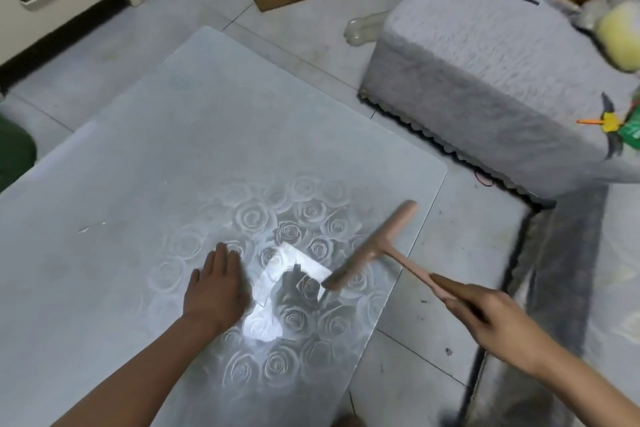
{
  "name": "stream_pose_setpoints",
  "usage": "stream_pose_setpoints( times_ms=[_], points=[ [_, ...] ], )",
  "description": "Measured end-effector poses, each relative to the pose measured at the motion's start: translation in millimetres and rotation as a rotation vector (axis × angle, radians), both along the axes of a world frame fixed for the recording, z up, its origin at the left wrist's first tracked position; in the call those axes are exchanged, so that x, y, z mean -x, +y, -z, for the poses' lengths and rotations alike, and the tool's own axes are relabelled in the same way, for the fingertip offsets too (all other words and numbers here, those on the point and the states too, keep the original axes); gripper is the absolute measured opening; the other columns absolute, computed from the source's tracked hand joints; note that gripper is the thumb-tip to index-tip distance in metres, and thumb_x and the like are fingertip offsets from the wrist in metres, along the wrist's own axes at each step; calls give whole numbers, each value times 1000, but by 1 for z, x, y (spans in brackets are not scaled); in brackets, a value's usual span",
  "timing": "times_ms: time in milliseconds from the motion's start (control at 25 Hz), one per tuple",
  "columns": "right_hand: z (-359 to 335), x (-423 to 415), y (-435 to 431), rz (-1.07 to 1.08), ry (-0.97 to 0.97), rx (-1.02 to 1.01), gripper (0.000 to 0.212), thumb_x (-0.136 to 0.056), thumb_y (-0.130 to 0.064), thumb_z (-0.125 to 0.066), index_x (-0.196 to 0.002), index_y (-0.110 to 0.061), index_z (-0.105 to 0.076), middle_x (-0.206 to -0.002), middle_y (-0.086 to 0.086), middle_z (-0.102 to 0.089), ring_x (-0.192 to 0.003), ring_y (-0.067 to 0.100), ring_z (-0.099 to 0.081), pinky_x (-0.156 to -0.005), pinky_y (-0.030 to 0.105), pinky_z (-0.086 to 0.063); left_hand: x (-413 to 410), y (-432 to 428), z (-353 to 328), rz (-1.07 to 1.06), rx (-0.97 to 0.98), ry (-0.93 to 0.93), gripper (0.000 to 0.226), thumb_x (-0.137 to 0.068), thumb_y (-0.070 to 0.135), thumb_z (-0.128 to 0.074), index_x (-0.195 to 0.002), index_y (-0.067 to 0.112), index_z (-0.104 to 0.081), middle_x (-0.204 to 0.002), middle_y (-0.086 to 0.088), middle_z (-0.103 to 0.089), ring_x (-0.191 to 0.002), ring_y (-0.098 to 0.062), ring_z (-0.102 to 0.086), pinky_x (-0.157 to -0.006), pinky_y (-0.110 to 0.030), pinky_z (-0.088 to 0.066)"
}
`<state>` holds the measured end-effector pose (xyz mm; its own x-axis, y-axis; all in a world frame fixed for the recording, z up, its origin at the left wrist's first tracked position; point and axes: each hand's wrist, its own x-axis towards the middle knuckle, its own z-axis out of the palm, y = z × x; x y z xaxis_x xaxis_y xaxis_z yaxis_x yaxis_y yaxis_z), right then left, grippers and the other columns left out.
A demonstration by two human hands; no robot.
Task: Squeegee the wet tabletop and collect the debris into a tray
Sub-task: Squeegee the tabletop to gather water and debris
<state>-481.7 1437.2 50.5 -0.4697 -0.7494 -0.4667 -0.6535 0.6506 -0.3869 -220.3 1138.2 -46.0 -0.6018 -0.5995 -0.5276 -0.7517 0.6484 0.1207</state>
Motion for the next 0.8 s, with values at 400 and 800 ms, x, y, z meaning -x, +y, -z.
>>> stream_pose_setpoints(
  times_ms=[400,800],
  points=[
    [23,78,-49,-86,47,94,44,-97,-39,-43,-138,-52,-34,-95,-9,-66,-94,15,-62,-79,31,-47,88,-16,-11,-62,47,-24,69,-87,45,-51,-139,10,-21,-147,-8,-19,-129,-23,-33,-100,-33,-39],
    [53,200,-135,-359,-110,202,55,-100,-28,-41,-140,-58,-21,-81,-3,-60,-73,13,-56,-69,28,-46,155,-37,7,-479,15,-153,107,-75,74,-53,-144,6,-6,-153,-20,-6,-142,-38,-11,-108,-49,-35]
  ],
)
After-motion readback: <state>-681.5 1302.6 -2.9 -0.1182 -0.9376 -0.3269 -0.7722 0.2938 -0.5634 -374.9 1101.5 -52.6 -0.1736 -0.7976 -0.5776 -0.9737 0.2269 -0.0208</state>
